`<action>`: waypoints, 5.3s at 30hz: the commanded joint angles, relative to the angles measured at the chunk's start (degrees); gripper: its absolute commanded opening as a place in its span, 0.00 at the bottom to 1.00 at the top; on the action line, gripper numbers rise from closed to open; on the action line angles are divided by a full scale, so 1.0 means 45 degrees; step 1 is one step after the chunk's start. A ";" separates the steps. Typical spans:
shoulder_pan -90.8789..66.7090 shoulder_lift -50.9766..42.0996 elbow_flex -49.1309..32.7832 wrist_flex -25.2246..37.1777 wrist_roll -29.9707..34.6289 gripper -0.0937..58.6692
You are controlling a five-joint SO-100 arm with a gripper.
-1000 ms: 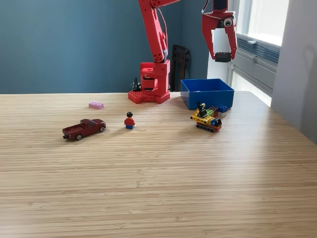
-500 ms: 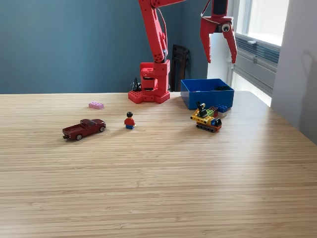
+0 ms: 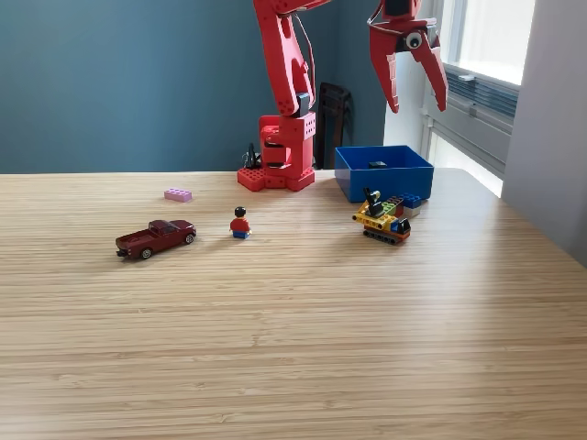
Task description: Grasp a lego block and put it in the bin.
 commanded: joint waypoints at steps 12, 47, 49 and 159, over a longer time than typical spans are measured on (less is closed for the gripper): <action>0.6484 0.0469 0.0195 -0.0781 -0.1348 0.56; 1.1777 0.0469 0.4395 -0.4121 -0.2402 0.54; 1.2363 0.0469 0.4590 -0.4121 -0.2754 0.54; 2.0293 -0.3086 0.8887 -1.3477 1.1660 0.65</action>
